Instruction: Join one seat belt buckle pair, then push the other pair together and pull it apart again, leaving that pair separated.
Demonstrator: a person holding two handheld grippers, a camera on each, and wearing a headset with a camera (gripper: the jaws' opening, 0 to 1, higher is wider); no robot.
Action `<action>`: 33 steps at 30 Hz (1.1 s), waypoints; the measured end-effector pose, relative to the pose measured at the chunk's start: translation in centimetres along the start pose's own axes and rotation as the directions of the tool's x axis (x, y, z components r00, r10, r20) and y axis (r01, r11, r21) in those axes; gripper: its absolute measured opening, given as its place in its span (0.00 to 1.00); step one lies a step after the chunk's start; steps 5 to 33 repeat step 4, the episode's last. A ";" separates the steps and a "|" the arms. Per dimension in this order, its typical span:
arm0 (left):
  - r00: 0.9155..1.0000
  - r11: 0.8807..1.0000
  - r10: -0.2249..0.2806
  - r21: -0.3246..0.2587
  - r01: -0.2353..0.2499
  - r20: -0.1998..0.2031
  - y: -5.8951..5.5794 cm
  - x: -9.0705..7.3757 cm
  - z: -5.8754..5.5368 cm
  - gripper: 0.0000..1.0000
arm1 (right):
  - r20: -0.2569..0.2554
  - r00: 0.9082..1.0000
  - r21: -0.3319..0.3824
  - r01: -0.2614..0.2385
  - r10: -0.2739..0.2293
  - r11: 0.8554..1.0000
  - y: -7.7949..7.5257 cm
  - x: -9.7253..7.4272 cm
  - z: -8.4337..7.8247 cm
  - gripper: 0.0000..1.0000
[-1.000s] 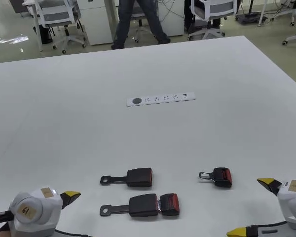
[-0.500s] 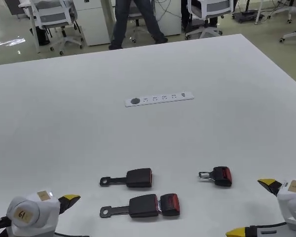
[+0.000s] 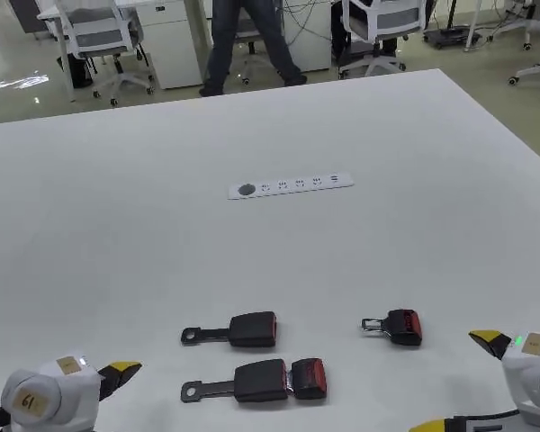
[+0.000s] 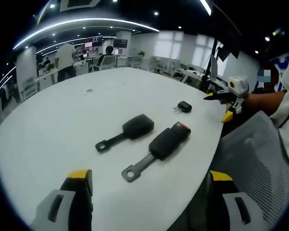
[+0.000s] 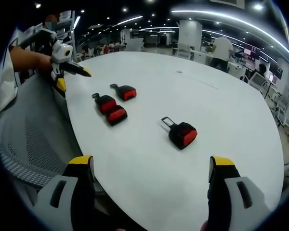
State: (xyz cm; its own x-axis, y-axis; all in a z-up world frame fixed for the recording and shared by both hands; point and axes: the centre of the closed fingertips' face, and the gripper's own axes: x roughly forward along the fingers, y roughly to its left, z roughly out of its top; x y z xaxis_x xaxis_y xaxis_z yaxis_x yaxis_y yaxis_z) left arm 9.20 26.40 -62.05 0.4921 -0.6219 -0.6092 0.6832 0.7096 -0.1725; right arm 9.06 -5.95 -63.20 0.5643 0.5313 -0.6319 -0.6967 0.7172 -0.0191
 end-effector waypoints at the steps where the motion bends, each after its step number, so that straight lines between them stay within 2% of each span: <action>1: 1.000 1.000 0.002 -0.008 -0.002 0.012 0.0 0.0 0.2 1.00 | 0.000 1.000 0.001 0.000 0.000 1.000 0.1 -0.1 0.0 1.00; 2: 1.000 1.000 0.008 -0.014 -0.008 0.025 0.3 -0.2 0.4 1.00 | 0.000 1.000 -0.001 0.002 -0.002 1.000 0.1 -0.1 0.0 1.00; 4: 0.999 1.000 0.016 -0.007 -0.016 0.028 0.2 -0.2 0.7 1.00 | -0.002 1.000 -0.006 0.012 -0.012 1.000 0.0 -0.1 0.0 1.00; 33: 0.999 1.000 0.016 -0.007 -0.016 0.028 0.2 -0.2 0.7 1.00 | -0.002 1.000 -0.006 0.012 -0.012 1.000 0.0 -0.1 0.0 1.00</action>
